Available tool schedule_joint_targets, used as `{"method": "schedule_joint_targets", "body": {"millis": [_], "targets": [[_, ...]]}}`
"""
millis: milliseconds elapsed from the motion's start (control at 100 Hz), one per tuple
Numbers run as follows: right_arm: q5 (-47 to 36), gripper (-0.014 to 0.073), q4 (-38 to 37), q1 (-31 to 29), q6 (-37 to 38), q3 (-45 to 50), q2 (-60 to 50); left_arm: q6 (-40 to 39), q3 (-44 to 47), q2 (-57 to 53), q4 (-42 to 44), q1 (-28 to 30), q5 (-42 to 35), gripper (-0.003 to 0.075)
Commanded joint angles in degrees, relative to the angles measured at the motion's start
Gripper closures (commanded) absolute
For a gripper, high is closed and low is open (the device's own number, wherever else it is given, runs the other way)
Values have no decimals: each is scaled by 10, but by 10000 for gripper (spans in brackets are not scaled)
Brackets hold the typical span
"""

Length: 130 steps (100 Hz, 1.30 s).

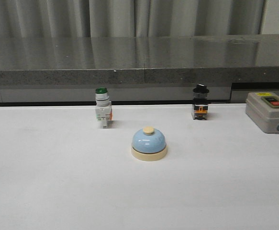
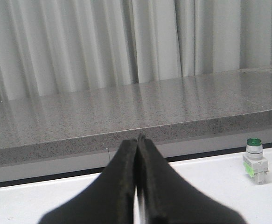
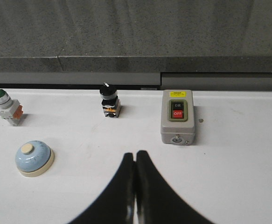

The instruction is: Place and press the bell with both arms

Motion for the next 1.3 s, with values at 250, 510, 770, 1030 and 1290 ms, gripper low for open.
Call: {"method": "schedule_joint_targets", "body": {"millis": [250,510,770,1030,1290], "targets": [[-38,658,-4,-3,-5,-14,1,-3,32,-19,-2,0,-44,741],[-61,658,-34,-3,-6,-3,-14,-3,32,-19,-2,0,-44,741],[-123,658,-36,-3,-11,86,-98,-3,32,-19,-2,0,-44,741],[-154,658,-36,-3,-30,174,-197,-3,32,-19,-2,0,-44,741],[-186,658,-21,-33,-30,247,-277,-3,32,-19,-2,0,-44,741]]}}
